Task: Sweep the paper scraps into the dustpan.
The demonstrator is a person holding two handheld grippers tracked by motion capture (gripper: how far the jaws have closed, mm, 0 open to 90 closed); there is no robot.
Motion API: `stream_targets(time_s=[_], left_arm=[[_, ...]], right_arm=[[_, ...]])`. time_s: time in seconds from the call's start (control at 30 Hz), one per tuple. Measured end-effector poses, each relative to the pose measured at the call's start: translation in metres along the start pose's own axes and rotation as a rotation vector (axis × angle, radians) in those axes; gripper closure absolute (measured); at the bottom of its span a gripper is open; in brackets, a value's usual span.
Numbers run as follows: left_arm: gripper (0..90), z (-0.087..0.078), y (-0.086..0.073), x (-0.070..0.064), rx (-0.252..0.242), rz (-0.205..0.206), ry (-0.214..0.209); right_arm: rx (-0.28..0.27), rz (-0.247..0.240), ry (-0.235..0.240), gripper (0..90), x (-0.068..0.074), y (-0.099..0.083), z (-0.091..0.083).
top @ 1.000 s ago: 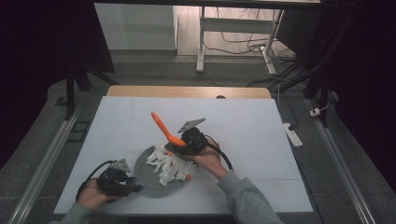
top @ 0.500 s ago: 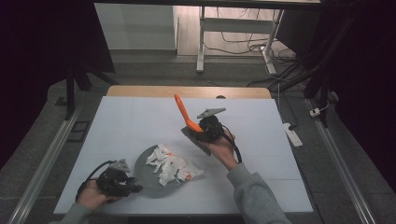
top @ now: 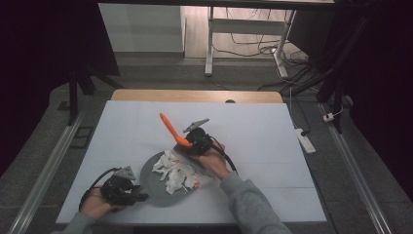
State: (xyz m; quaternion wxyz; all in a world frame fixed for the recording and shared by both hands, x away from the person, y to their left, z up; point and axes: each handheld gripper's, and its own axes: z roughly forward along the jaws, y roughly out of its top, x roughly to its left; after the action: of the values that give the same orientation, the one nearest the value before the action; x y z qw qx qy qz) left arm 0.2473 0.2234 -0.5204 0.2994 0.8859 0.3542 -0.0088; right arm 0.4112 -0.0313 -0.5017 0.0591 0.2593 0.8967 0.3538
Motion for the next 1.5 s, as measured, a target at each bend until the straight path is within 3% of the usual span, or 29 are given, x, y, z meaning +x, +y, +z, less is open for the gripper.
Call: stream_targets(time_s=[0.27, 0.33, 0.43, 0.6, 0.83, 1.27, 1.5], left_arm=[[61.2, 0.0, 0.001, 0.0, 0.001, 0.0, 0.002], [61.2, 0.0, 0.001, 0.0, 0.002, 0.001, 0.001], [61.2, 0.0, 0.0, 0.0, 0.001, 0.001, 0.001], [61.2, 0.0, 0.0, 0.0, 0.0, 0.002, 0.0], [61.2, -0.001, -0.001, 0.001, 0.003, 0.009, 0.0], [61.2, -0.008, -0.009, 0.005, 0.001, 0.015, -0.008], [61.2, -0.013, -0.014, 0.004, 0.004, 0.019, -0.01]], right_arm=[[0.022, -0.071, 0.082, 71.2, 0.03, 0.006, 0.001], [0.026, -0.113, 0.085, 71.2, 0.036, 0.008, 0.0], [-0.018, -0.126, 0.088, 71.2, 0.039, 0.01, -0.006], [-0.099, -0.08, 0.046, 71.2, 0.028, 0.014, -0.027], [-0.145, 0.002, -0.017, 71.1, 0.007, 0.002, -0.058], [-0.102, 0.096, -0.101, 71.1, -0.007, -0.05, -0.092], [-0.104, 0.154, -0.113, 71.1, -0.012, -0.074, -0.099]])
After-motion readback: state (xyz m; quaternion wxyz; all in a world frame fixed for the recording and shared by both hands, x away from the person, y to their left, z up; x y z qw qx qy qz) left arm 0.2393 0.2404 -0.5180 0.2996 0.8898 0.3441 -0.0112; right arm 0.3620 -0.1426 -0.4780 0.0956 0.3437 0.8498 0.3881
